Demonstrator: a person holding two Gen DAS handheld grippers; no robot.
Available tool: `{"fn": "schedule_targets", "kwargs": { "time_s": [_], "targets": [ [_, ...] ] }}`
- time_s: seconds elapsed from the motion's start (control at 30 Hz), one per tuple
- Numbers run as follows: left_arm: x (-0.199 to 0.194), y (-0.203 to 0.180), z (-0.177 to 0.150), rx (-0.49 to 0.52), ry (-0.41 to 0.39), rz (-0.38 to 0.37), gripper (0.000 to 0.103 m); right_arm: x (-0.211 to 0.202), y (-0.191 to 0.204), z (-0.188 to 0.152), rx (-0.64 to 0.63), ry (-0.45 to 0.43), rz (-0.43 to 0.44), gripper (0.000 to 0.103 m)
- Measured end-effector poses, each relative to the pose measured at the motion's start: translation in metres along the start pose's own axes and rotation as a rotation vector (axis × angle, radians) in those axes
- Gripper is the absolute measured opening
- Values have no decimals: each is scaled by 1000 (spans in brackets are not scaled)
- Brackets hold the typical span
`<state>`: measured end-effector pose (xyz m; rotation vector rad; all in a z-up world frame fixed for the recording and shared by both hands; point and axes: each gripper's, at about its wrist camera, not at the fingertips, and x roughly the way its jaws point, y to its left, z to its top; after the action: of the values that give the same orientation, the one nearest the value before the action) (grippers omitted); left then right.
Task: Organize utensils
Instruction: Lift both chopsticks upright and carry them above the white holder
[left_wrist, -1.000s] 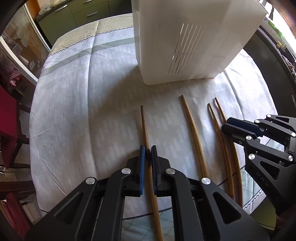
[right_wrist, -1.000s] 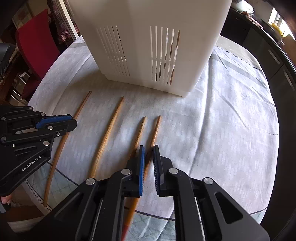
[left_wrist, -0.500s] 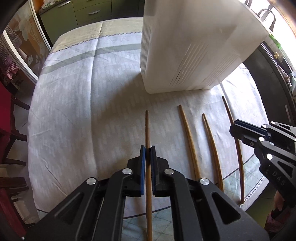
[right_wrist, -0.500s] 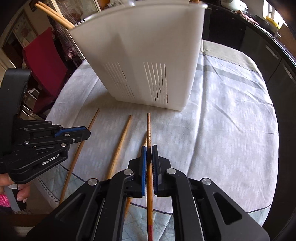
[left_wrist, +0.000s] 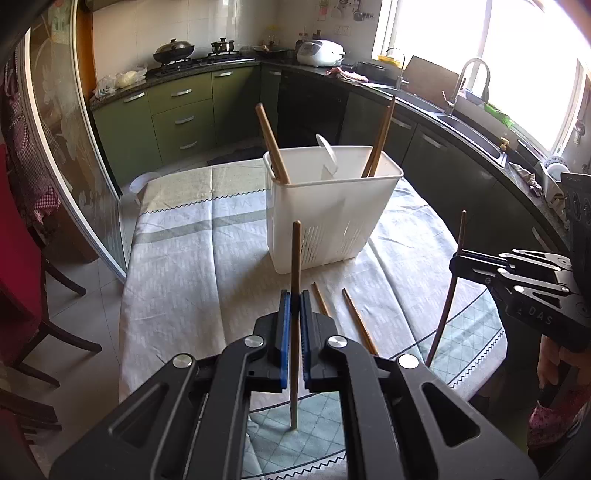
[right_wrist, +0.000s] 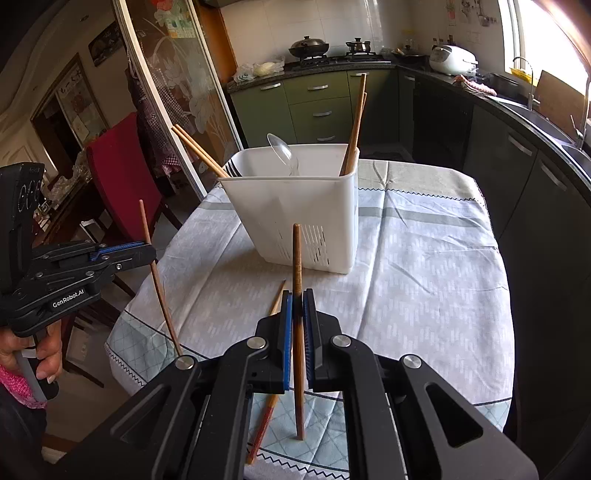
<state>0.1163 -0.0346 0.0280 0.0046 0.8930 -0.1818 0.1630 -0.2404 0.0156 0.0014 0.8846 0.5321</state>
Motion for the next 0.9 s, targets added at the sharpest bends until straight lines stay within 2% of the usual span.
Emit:
{"fn": "schedule_targets", "kwargs": {
  "time_s": [0.3,0.9],
  "targets": [
    [-19,-5,-10,17,-30,-18,5,-26,13,-8,-24,-38,10,7],
    [-27,-6,-6,32,-66,-31,5,-28,17,-7,-37,-52,13,7]
  ]
}}
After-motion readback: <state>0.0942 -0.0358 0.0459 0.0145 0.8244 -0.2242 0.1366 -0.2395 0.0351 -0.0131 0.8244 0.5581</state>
